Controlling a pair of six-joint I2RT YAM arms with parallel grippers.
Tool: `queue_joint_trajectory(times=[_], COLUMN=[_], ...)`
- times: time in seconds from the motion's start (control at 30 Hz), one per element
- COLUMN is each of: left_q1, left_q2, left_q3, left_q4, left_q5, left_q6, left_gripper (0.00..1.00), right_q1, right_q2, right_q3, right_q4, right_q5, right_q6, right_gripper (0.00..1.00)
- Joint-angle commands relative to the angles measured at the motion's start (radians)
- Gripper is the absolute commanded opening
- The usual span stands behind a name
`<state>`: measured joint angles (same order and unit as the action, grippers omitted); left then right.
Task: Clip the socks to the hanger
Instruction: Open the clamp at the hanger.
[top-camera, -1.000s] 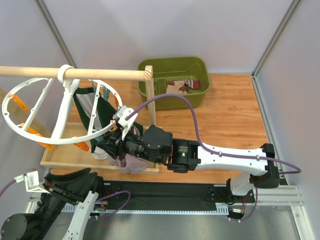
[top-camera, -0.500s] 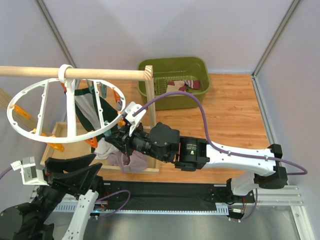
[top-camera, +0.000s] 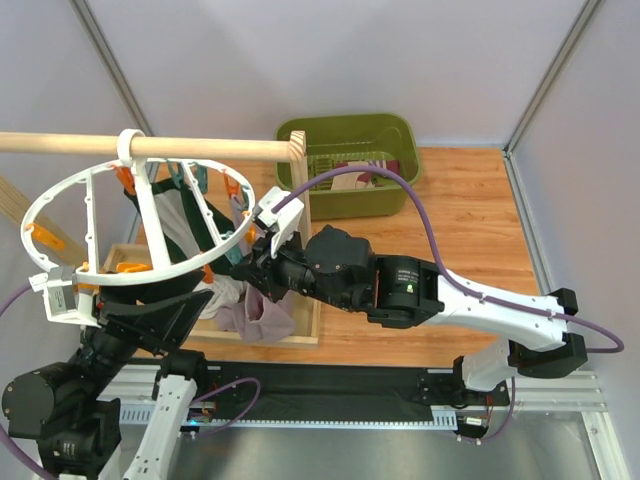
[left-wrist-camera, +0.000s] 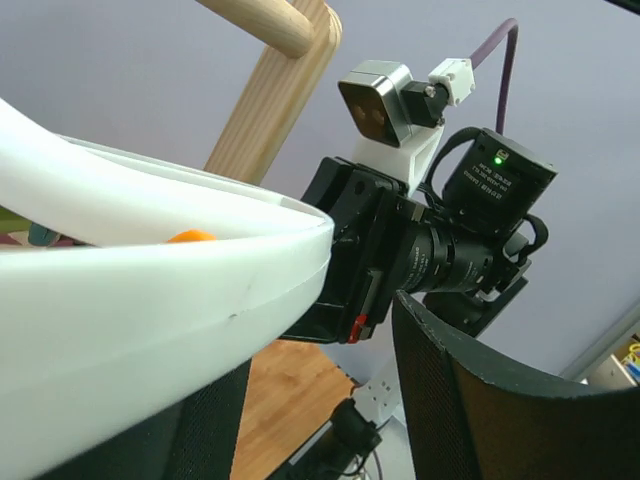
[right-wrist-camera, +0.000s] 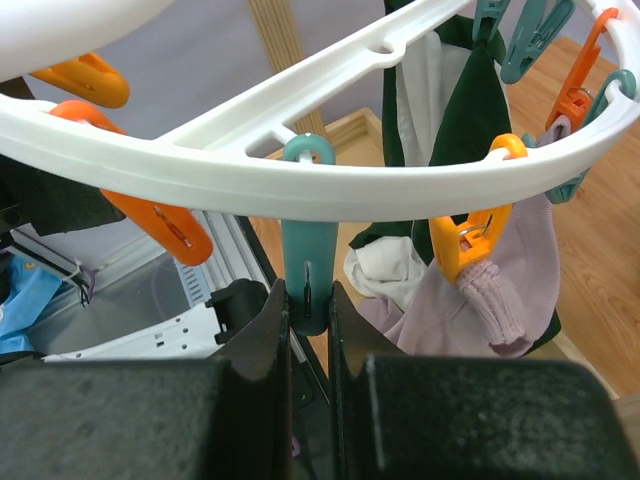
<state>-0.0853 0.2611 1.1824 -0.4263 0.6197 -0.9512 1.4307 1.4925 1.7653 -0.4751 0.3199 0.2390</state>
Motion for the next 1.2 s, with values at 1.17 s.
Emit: queue_joint_trajectory(times=[1.17], left_q1=[0.257], left_q2=[0.165], left_q3=[0.339], left_q4=[-0.305], left_q5=[0.221], left_q6=[-0.101], left_gripper=[0.52], right_q1=[0.103], right_q2=[0.058], right_q3=[0.298], right_q4=[-0.356], right_q5=[0.094], right_q6=[0.0], right_gripper=[0.0])
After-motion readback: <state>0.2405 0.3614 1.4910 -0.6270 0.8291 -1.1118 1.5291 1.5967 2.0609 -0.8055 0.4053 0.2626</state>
